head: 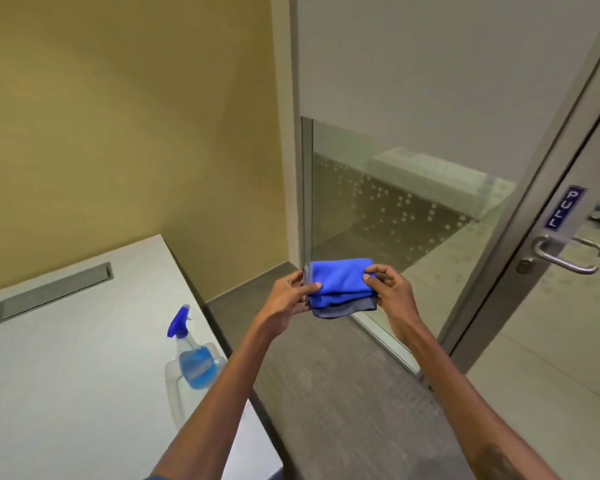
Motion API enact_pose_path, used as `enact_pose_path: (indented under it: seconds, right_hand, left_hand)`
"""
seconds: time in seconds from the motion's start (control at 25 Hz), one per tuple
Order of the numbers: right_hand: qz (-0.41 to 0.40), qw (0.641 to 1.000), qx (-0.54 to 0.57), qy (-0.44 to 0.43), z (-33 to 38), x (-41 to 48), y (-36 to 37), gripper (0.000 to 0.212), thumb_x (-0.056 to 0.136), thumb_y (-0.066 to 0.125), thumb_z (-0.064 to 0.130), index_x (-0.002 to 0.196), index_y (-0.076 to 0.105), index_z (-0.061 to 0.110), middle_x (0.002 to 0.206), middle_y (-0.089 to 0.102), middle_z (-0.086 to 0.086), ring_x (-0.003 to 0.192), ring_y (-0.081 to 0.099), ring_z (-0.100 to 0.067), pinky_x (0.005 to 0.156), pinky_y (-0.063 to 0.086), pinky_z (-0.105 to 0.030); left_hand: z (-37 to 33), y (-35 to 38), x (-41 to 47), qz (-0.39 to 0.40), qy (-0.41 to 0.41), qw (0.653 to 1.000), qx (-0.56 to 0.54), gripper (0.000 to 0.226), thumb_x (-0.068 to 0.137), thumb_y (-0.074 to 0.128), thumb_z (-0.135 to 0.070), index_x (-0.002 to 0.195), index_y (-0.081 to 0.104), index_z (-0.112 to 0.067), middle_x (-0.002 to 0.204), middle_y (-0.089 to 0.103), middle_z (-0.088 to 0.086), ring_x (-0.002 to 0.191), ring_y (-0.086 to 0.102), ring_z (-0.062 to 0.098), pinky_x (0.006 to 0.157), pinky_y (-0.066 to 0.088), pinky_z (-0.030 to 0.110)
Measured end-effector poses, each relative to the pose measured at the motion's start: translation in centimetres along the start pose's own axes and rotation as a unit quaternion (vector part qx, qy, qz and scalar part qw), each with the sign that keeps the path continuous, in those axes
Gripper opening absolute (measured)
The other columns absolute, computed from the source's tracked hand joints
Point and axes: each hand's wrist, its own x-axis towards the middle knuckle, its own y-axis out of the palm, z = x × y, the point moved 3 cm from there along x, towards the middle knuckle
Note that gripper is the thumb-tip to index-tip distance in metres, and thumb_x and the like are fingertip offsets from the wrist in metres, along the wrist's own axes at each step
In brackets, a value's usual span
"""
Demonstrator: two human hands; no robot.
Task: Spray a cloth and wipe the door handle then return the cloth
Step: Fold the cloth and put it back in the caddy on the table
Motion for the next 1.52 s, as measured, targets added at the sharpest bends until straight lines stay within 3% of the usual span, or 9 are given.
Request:
enact_pose_path:
  seconds: [0.2, 0.32, 0.44, 0.6, 0.72, 0.84, 1.16, 1.36, 1.52]
  right_hand:
    - [0.063, 0.997, 0.01, 0.052, -2.8, -3.0, 8.5, 0.019, 0.091, 0.071, 0.001, 0.089, 0.076, 0.02, 0.077, 0.073, 0.011, 0.07, 0.06, -0.002, 0.059, 0.047, -0.012]
    - [0.118, 0.988, -0.023, 0.096, -4.5, -4.8, 13.2, 0.023, 0.093, 0.066, 0.003, 0.095, 0.076, 0.024, 0.086, 0.073, 0.008, 0.076, 0.062, -0.008, 0.066, 0.05, -0.024]
    - [0.191, 0.97, -0.062, 0.139, -6.4, -5.8, 17.5, 0.033, 0.091, 0.061, -0.002, 0.112, 0.074, 0.02, 0.092, 0.067, 0.001, 0.08, 0.059, -0.013, 0.078, 0.05, -0.034]
    - [0.246, 0.95, -0.091, 0.169, -9.3, -6.8, 22.7, 0.031, 0.091, 0.059, -0.01, 0.115, 0.07, 0.007, 0.096, 0.063, -0.009, 0.077, 0.057, -0.014, 0.075, 0.049, -0.026]
    - [0.256, 0.942, -0.11, 0.186, -12.1, -7.2, 25.4, 0.018, 0.091, 0.066, -0.008, 0.102, 0.072, 0.005, 0.096, 0.066, -0.016, 0.075, 0.061, -0.016, 0.073, 0.052, -0.025]
    - [0.266, 0.931, -0.132, 0.214, -14.9, -7.1, 27.2, 0.017, 0.091, 0.069, -0.007, 0.106, 0.074, -0.003, 0.099, 0.07, -0.015, 0.087, 0.064, -0.022, 0.087, 0.054, -0.035]
    - [0.297, 0.902, -0.226, 0.219, -19.1, -5.7, 30.0, 0.03, 0.094, 0.061, -0.009, 0.122, 0.07, -0.005, 0.125, 0.069, -0.023, 0.11, 0.067, -0.033, 0.104, 0.054, -0.041]
    - [0.293, 0.889, -0.311, 0.164, -21.0, -5.4, 31.2, 0.028, 0.091, 0.064, -0.009, 0.116, 0.074, -0.003, 0.122, 0.073, -0.019, 0.114, 0.068, -0.033, 0.098, 0.053, -0.033]
    - [0.304, 0.867, -0.382, 0.103, -21.9, -5.9, 31.5, 0.024, 0.092, 0.066, -0.005, 0.114, 0.074, -0.002, 0.122, 0.071, -0.016, 0.114, 0.067, -0.027, 0.082, 0.041, -0.011]
  left_hand:
    - [1.7, -8.5, -5.5, -0.081, -0.001, 0.997, 0.018, 0.036, 0.097, 0.069, -0.004, 0.127, 0.067, -0.023, 0.108, 0.073, 0.001, 0.09, 0.069, 0.018, 0.071, 0.061, 0.03]
    - [2.8, -13.3, -8.5, -0.119, -0.012, 0.992, 0.043, 0.035, 0.101, 0.066, -0.009, 0.133, 0.062, -0.024, 0.107, 0.072, -0.001, 0.089, 0.069, 0.015, 0.063, 0.062, 0.024]
    - [4.3, -17.4, -10.8, -0.142, -0.046, 0.987, 0.055, 0.039, 0.103, 0.06, -0.002, 0.139, 0.058, -0.014, 0.108, 0.068, 0.006, 0.09, 0.067, 0.019, 0.077, 0.062, 0.033]
    - [6.9, -22.1, -13.1, -0.195, -0.095, 0.972, 0.085, 0.043, 0.103, 0.057, 0.001, 0.145, 0.053, -0.002, 0.129, 0.064, 0.021, 0.108, 0.063, 0.031, 0.102, 0.055, 0.049]
    - [9.2, -24.6, -14.3, -0.293, -0.081, 0.95, 0.073, 0.049, 0.099, 0.066, -0.004, 0.146, 0.053, 0.001, 0.132, 0.067, 0.024, 0.112, 0.067, 0.037, 0.101, 0.057, 0.051]
    - [11.4, -26.0, -14.8, -0.368, -0.07, 0.924, 0.076, 0.055, 0.096, 0.073, -0.008, 0.146, 0.053, 0.001, 0.136, 0.065, 0.023, 0.121, 0.066, 0.042, 0.1, 0.059, 0.053]
    - [15.0, -27.1, -13.4, -0.416, -0.102, 0.9, 0.082, 0.059, 0.095, 0.071, 0.001, 0.15, 0.051, 0.0, 0.149, 0.058, 0.02, 0.137, 0.056, 0.038, 0.113, 0.05, 0.054]
    - [16.8, -26.6, -12.1, -0.472, -0.121, 0.868, 0.099, 0.054, 0.096, 0.069, 0.002, 0.147, 0.054, -0.002, 0.145, 0.061, 0.02, 0.133, 0.06, 0.037, 0.112, 0.051, 0.049]
    - [18.3, -25.8, -11.6, -0.469, -0.108, 0.86, 0.166, 0.044, 0.101, 0.062, 0.0, 0.144, 0.055, 0.002, 0.147, 0.06, 0.017, 0.135, 0.058, 0.033, 0.114, 0.047, 0.041]
